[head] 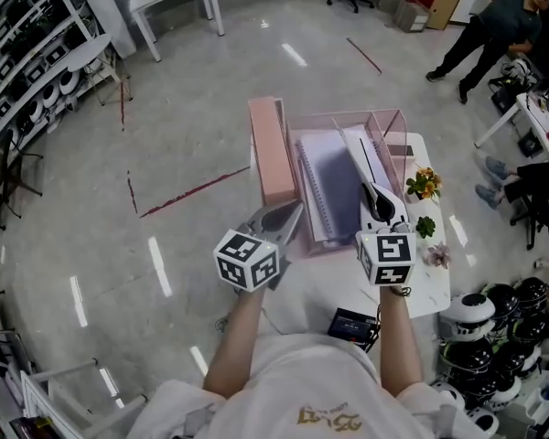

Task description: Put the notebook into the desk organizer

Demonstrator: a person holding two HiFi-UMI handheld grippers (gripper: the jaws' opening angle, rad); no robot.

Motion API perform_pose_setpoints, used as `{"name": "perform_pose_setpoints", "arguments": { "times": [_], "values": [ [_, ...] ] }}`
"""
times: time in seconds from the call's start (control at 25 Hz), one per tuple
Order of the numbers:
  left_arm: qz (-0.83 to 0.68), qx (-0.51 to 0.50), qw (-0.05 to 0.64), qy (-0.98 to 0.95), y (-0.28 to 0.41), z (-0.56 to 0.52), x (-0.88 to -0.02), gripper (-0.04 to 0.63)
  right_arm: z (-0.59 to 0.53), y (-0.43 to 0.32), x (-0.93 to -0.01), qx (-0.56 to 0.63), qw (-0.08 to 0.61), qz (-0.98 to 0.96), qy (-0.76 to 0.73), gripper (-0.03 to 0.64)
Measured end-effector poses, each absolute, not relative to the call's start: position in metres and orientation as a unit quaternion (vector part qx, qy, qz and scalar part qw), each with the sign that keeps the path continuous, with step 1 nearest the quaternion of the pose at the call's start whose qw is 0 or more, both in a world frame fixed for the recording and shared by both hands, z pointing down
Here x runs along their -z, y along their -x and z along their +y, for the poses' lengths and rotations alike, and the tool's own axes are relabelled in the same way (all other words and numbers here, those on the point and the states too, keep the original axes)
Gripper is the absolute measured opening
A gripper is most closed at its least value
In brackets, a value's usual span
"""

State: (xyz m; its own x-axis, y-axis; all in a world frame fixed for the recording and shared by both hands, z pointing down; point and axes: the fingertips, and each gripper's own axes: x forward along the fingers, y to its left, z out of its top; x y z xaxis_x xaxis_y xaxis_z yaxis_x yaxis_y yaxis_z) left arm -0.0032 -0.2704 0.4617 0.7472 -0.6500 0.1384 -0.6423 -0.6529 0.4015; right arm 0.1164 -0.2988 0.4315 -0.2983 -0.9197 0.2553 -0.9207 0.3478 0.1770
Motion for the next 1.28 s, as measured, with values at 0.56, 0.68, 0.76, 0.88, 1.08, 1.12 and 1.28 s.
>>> {"name": "perform_pose_setpoints", "arguments": {
  "times": [0.56, 0.68, 0.76, 0.88, 1.08, 1.12, 1.28],
  "values": [
    [-0.363, 0.006, 0.220, -0.905, 0.014, -0.274, -0.465, 0.015, -0.311, -0.094, -0.463, -0.052, 0.187, -0.832, -0.519, 0.074],
    [-0.362, 0.006, 0.220, -0.906, 0.014, -0.275, -0.466, 0.015, -0.310, -0.092, -0.468, -0.065, 0.190, -0.839, -0.506, 0.085],
    [-0.361, 0.006, 0.221, -0.906, 0.014, -0.275, -0.467, 0.015, -0.310, -0.091, -0.469, -0.076, 0.184, -0.843, -0.500, 0.091],
    [-0.358, 0.006, 0.222, -0.907, 0.011, -0.276, -0.467, 0.015, -0.310, -0.092, -0.468, -0.094, 0.169, -0.848, -0.494, 0.117],
    [-0.353, 0.007, 0.227, -0.908, 0.008, -0.276, -0.467, 0.015, -0.308, -0.090, -0.466, -0.111, 0.157, -0.858, -0.476, 0.160],
    [-0.352, 0.007, 0.228, -0.908, 0.008, -0.276, -0.467, 0.015, -0.307, -0.089, -0.466, -0.114, 0.156, -0.860, -0.472, 0.168],
    [-0.350, 0.009, 0.232, -0.907, 0.008, -0.276, -0.466, 0.015, -0.305, -0.085, -0.464, -0.115, 0.158, -0.868, -0.457, 0.212]
  ]
}}
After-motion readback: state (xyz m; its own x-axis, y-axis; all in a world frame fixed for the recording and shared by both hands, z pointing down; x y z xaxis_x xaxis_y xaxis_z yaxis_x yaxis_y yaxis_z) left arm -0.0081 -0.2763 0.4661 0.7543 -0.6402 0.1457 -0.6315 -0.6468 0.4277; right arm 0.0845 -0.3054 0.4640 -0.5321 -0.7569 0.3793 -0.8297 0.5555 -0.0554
